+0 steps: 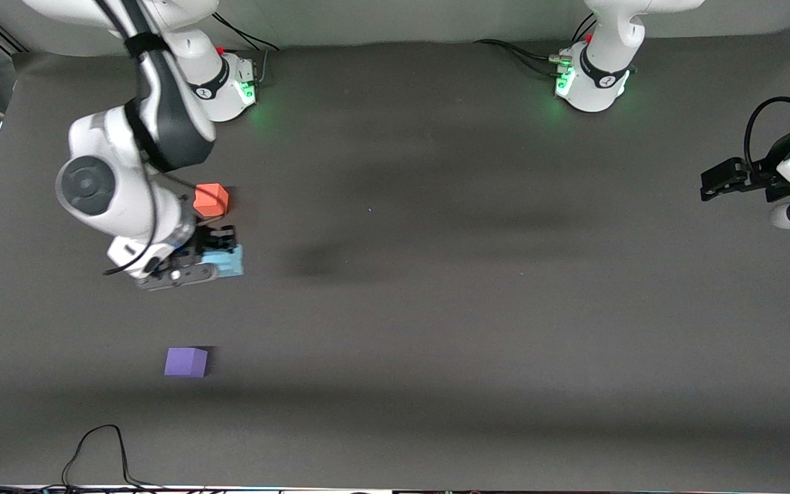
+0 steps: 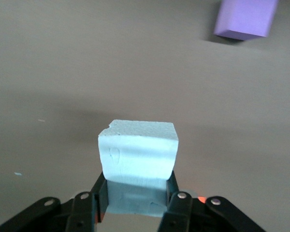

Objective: Place blue block between orange and purple blocks
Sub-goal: 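Carry the blue block toward the gap between orange and purple blocks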

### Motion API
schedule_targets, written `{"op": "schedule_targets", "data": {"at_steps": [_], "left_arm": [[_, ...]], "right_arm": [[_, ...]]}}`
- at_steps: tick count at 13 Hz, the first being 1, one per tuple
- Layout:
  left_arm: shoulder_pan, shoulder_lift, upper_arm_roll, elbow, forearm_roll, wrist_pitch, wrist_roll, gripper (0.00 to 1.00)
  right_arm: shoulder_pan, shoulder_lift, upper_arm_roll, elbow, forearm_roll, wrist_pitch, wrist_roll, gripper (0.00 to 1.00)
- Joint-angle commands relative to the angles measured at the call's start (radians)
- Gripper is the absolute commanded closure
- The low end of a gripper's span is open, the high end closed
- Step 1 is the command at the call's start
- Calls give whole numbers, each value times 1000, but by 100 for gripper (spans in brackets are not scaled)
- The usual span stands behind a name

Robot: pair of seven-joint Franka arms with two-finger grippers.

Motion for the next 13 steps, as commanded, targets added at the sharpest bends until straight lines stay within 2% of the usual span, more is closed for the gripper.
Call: {"op": "schedule_targets", "data": {"at_steps": [1, 3, 6, 11, 13], "left_arm": [[-11, -23, 11, -23, -6, 16, 7, 0], [-11, -23, 11, -24, -4, 16, 3, 0], [-11, -23, 11, -24, -6, 16, 1, 0], [-11, -23, 11, -24, -7, 16, -4, 0], [-11, -23, 11, -24, -9, 17, -10, 0]], "right_arm": [[13, 12, -70, -109, 24, 108, -101, 64], [13, 23, -107, -233, 24, 284, -167, 64], [12, 75, -124, -336, 24, 464, -181, 64], [1, 112, -127, -347, 24, 506, -195, 63], [1, 120, -136, -349, 26, 510, -195, 58]]}}
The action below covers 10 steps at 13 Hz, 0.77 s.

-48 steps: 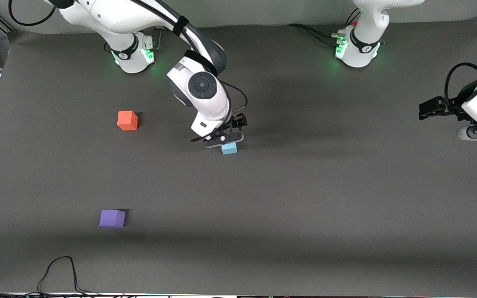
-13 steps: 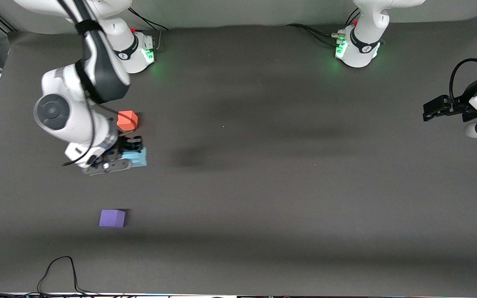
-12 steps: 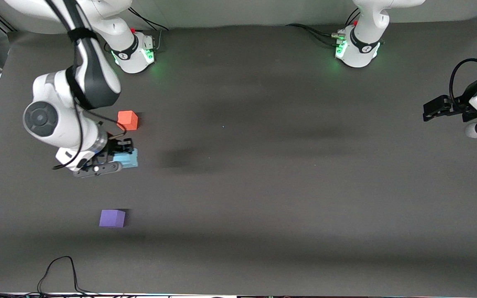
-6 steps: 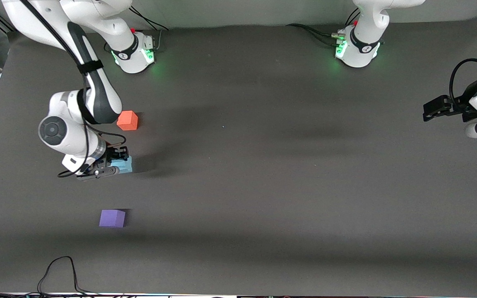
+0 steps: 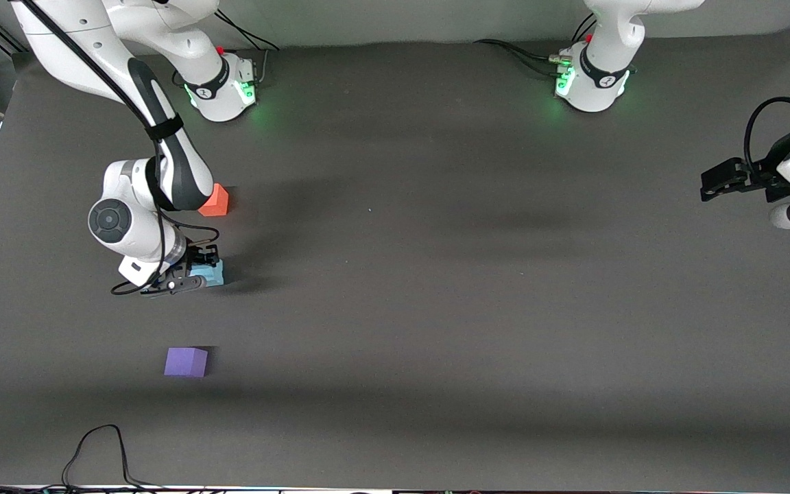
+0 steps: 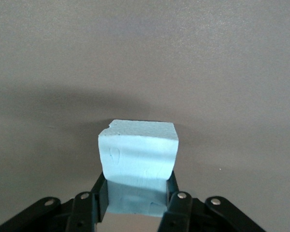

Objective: Place blue block between orange and purple blocks
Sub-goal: 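Lower the blue block onto the table and open the right gripper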

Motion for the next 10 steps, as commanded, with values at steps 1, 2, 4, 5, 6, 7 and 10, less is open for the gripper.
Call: {"op": "schedule_targets", "data": {"at_steps": [1, 2, 4, 5, 6, 7, 10], "left_arm": [[-11, -23, 11, -24, -8, 22, -19, 0], [-11, -24, 11, -24, -8, 23, -21, 0], [-11, -24, 11, -24, -8, 22, -21, 0], [-11, -24, 9, -22, -8, 23, -21, 0], [-11, -24, 9, -22, -8, 23, -21, 0], [-11, -24, 9, -22, -8, 25, -22, 0], [-11, -24, 9, -24, -8, 23, -22, 0]], "right_arm": [[3, 4, -19, -6, 24, 19, -38, 57], [3, 5, -21, -8, 26, 27, -36, 56], [3, 16, -21, -8, 53, 30, -38, 55], [3, 18, -22, -8, 79, 29, -38, 52], [3, 22, -22, -8, 81, 30, -38, 48], [3, 22, -22, -8, 81, 29, -38, 45], [3, 21, -22, -6, 81, 30, -38, 0]]}}
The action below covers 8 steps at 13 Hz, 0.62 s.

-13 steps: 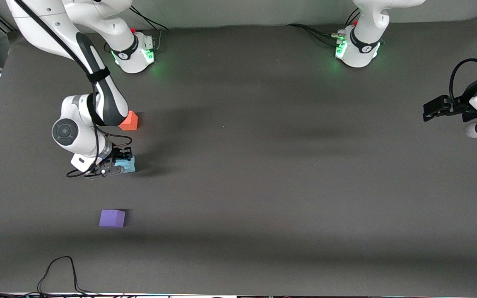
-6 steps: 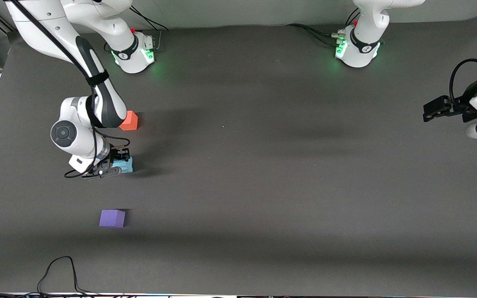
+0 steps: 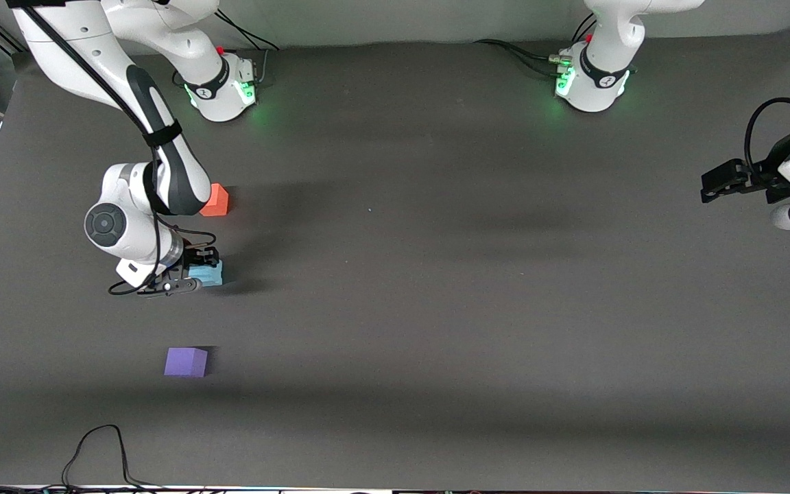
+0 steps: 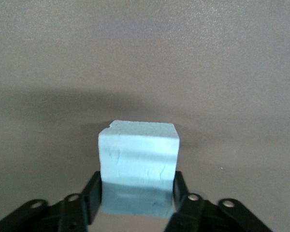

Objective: Place blue block between orange and purple blocks

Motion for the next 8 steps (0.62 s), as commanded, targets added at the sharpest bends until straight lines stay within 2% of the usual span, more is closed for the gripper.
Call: {"op": "schedule_targets", "data": {"at_steps": [1, 4, 8], "left_arm": [[-11, -24, 9, -24, -7, 13, -17, 0], [-13, -24, 9, -25, -7, 12, -17, 0], [-13, -23, 9, -27, -7, 13, -17, 0]], "right_arm": [[4, -11, -7, -6, 32, 9, -36, 0], [6, -79, -9, -1, 32, -46, -36, 0], [-2, -231, -7, 6, 32, -133, -36, 0]]}}
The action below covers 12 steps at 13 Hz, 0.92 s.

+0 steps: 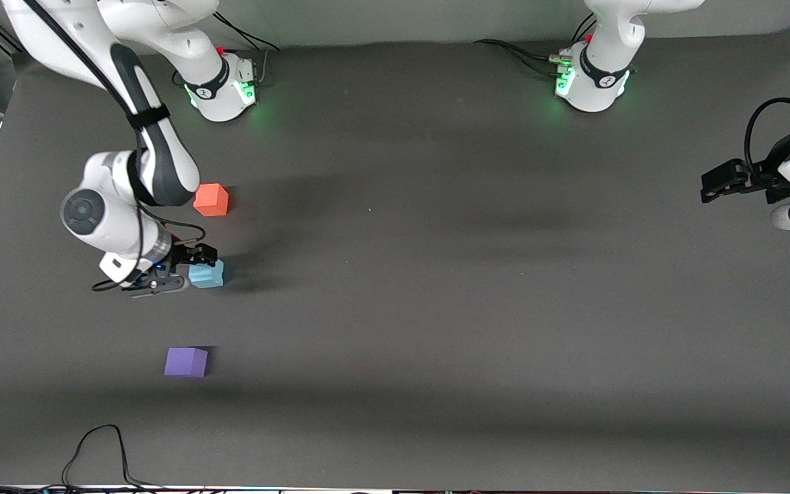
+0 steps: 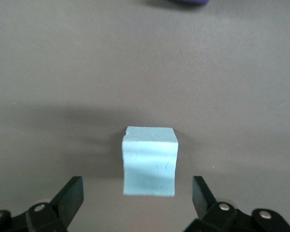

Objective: Place blue block between orange and purple blocks

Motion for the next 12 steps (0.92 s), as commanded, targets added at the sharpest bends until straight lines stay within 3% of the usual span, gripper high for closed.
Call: {"op": "schedule_targets", "data": {"at_steps": [1, 5, 9, 10, 12], "left_arm": [[-13, -24, 9, -28, -7, 13, -17, 0], [-13, -23, 9, -28, -7, 13, -17, 0], [-14, -23, 9, -28, -7, 13, -17, 0], [-16, -23, 9, -28, -7, 13, -17, 0], [-16, -23, 9, -28, -7, 15, -17, 0]], "right_arm": [[-4, -140, -5, -7, 31, -93, -38, 0], [-38, -273, 7, 87, 20, -276, -38, 0], [-93, -277, 27, 361, 14, -622, -36, 0], [-140, -277, 73, 410, -1, -686, -36, 0], [-255, -280, 221, 461, -23, -745, -34, 0]]}}
